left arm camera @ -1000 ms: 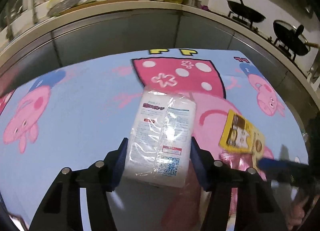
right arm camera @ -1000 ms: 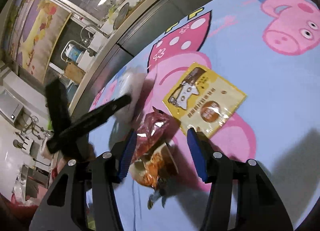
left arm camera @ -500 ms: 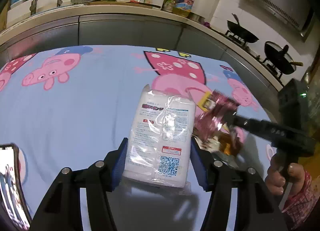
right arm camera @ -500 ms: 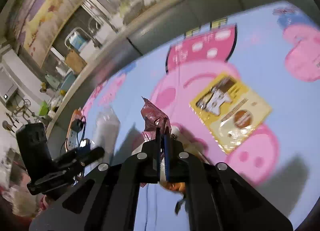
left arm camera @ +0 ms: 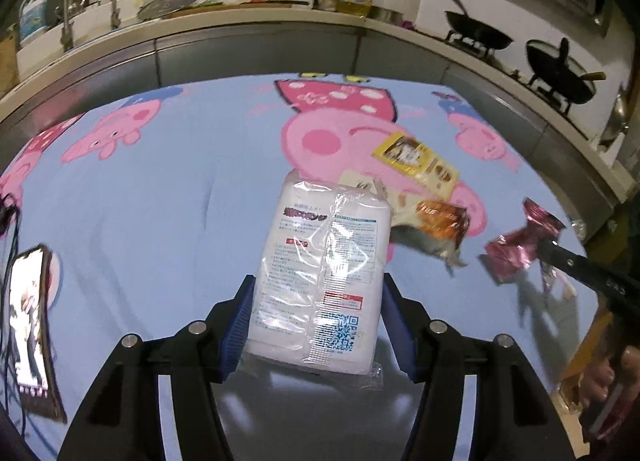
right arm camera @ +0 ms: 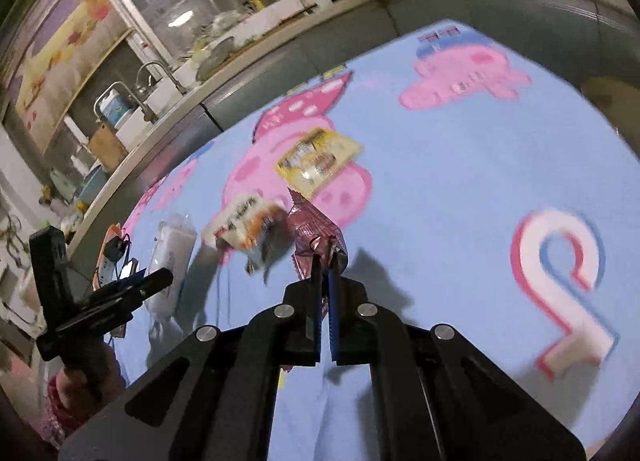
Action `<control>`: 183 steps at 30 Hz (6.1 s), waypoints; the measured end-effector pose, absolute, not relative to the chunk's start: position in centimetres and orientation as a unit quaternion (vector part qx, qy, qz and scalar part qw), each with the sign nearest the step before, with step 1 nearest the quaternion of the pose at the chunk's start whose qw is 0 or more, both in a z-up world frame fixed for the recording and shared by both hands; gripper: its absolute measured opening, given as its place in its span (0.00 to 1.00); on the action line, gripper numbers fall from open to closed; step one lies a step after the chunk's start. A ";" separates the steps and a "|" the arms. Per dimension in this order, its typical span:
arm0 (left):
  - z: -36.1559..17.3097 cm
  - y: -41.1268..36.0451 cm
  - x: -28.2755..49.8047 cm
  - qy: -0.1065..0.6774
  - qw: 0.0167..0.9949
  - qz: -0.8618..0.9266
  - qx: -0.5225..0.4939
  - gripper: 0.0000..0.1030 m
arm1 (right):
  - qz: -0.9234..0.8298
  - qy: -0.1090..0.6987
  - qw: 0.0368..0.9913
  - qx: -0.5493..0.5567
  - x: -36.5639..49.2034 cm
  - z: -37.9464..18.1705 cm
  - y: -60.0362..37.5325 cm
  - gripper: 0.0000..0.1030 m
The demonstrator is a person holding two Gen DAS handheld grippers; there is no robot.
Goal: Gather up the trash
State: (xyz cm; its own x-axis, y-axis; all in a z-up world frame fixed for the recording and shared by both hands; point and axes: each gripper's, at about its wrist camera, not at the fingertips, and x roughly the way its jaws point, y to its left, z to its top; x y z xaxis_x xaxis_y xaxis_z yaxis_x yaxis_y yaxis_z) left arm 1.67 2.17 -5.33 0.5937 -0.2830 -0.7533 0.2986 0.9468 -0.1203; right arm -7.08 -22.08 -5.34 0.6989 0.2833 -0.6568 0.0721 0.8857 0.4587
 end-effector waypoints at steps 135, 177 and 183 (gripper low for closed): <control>-3.5 -1.8 0.0 0.415 0.862 -0.291 0.011 0.59 | 0.131 0.367 0.844 0.369 -6.3 -9.3 -27.8 0.00; -5.6 -49.9 7.4 0.464 0.721 -0.495 0.144 0.84 | -0.245 0.267 0.895 0.262 -9.7 -7.1 -61.3 0.46; -2.2 -44.9 6.8 0.440 0.739 -0.502 0.095 0.84 | -0.244 0.237 0.898 0.280 -12.0 -5.7 -60.7 0.47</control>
